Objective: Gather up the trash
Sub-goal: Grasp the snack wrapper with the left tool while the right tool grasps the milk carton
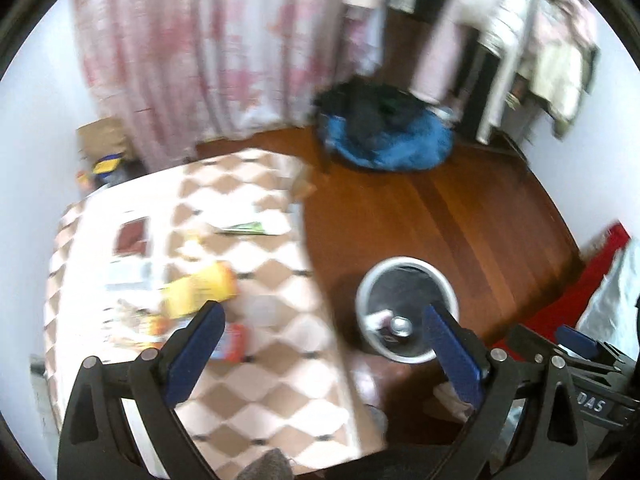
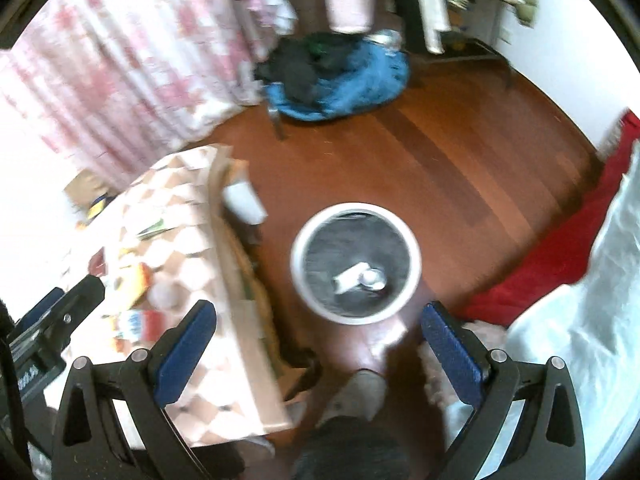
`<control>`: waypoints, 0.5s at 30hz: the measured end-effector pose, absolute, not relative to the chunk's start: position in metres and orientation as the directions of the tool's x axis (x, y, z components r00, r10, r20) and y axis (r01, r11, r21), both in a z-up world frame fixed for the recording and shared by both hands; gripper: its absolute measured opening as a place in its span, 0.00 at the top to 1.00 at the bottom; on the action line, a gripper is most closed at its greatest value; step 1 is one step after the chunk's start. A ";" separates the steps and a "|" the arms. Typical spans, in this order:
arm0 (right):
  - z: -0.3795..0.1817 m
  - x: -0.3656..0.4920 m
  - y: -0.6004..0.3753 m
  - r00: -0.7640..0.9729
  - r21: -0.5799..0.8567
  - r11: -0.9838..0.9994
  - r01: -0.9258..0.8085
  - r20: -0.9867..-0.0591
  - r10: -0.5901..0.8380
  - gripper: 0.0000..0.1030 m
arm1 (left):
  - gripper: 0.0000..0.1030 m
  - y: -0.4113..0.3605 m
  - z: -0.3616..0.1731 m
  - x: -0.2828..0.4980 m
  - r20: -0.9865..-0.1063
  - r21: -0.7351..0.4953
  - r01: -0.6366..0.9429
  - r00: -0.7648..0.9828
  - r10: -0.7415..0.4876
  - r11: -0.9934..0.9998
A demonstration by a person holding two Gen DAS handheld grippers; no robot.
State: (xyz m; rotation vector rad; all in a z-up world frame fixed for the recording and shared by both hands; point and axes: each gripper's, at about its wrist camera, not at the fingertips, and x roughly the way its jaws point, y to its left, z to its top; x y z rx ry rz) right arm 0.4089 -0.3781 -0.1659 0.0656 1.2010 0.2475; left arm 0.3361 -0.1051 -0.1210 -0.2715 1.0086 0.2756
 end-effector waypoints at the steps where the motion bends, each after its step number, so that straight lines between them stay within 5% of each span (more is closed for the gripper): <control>1: -0.164 0.406 -0.363 0.331 0.185 0.965 -0.185 -0.913 0.238 0.00 | 0.02 -0.092 -0.122 0.326 -0.858 -0.090 -0.376 0.499 0.120 0.922; 9: -0.206 0.375 -0.185 0.184 0.156 0.855 -0.495 -0.943 0.279 0.00 | 0.02 0.034 -0.202 0.228 -0.930 0.007 -0.616 0.285 0.231 0.788; 15: -0.286 0.348 -0.062 0.103 0.026 0.681 -0.732 -0.983 0.149 0.00 | 0.02 0.090 -0.273 0.173 -0.964 0.081 -0.698 0.126 0.234 0.711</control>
